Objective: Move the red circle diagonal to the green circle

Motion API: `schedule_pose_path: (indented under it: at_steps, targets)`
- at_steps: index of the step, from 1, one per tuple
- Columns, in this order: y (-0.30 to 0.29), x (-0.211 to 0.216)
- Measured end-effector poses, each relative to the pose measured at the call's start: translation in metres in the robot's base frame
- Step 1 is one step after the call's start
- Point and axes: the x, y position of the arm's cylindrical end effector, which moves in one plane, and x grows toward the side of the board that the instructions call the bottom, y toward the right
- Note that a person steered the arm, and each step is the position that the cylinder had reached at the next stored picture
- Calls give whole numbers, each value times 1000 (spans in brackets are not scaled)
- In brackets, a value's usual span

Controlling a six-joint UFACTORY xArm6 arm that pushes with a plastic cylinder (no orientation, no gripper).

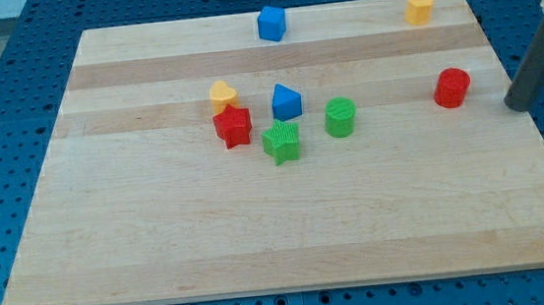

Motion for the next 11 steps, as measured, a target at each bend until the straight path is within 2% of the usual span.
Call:
schedule_pose_path:
  at_steps: [4,8,11]
  targets:
    - [-71,-15]
    - [-76,-43]
    - [-112,-56]
